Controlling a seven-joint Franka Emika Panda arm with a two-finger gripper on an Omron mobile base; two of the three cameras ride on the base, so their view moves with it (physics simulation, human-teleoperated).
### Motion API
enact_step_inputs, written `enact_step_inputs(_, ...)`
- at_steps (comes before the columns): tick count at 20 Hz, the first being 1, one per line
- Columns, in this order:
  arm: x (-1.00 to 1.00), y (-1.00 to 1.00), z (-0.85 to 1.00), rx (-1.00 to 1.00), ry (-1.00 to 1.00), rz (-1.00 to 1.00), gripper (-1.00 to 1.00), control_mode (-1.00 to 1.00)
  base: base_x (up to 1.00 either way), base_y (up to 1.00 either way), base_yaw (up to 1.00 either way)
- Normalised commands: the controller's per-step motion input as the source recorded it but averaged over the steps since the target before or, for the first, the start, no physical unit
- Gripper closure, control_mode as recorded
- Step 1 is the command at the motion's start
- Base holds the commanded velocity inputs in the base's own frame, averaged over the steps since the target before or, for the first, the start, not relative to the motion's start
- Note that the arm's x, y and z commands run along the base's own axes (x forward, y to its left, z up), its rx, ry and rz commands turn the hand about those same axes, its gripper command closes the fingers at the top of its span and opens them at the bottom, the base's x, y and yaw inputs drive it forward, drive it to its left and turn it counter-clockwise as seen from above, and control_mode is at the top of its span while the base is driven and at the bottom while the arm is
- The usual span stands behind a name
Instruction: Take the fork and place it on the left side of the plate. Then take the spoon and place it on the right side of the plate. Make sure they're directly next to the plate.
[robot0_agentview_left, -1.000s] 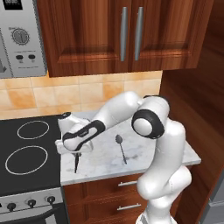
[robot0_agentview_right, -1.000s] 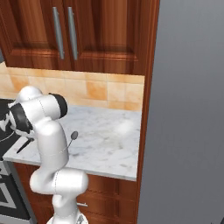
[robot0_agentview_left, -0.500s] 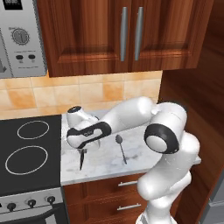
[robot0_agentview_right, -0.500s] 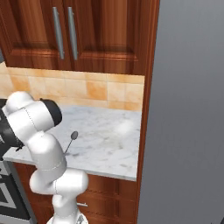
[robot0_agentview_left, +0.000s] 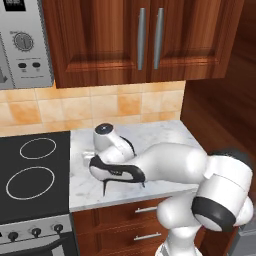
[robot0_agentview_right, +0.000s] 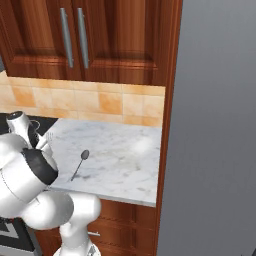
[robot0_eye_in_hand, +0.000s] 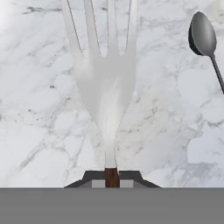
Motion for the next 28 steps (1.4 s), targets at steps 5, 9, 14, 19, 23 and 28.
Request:
enact_step_inputs(5,-0.24,-0.45,0.39,0.14,-0.06,0.06,1.00,-1.00,0.00,0.00,0.00)
enact_step_inputs(9,-0.22,-0.38,0.43,0.16,0.01,0.07,1.00,-1.00,0.00,0.00,0.00)
enact_step_inputs(14,-0.13,-0.30,0.38,0.06,0.00,0.02,1.00,-1.00,0.00,0.00,0.00)
enact_step_inputs(19,-0.01,-0.12,0.43,0.00,0.00,0.00,1.00,-1.00,0.00,0.00,0.00)
enact_step_inputs(23,0.00,-0.04,0.33,-0.03,0.07,0.00,1.00,-1.00,0.00,0.00,0.00)
enact_step_inputs(28,0.00,-0.03,0.20,-0.05,0.12,0.00,1.00,-1.00,0.00,0.00,0.00)
